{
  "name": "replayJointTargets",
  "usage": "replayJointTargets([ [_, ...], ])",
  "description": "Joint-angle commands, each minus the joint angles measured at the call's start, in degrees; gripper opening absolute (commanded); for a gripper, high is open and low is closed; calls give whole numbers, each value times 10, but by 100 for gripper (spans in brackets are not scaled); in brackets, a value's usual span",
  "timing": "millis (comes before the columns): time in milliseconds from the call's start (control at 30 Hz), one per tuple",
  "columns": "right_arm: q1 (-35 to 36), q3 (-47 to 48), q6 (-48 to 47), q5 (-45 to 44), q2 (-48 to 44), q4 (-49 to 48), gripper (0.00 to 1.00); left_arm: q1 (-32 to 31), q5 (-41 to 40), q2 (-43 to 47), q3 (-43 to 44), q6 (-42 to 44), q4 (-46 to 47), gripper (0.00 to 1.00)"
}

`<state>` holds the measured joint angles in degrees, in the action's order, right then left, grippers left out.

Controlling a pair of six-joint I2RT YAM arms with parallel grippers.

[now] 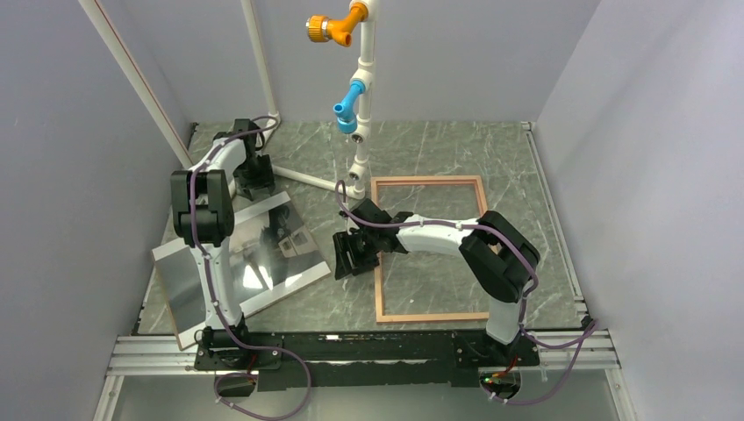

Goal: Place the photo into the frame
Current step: Adjust the photo frame item at the center of the board.

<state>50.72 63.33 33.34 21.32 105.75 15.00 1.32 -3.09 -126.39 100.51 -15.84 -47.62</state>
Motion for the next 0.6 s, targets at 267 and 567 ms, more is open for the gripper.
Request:
replayJointTargets([
  [267,1,37,25,12,-9,-1,60,-79,103,68,-118,-5,9,63],
  [567,0,47,41,19,9,-7,57,-110,181,161,-223,-46,76,65],
])
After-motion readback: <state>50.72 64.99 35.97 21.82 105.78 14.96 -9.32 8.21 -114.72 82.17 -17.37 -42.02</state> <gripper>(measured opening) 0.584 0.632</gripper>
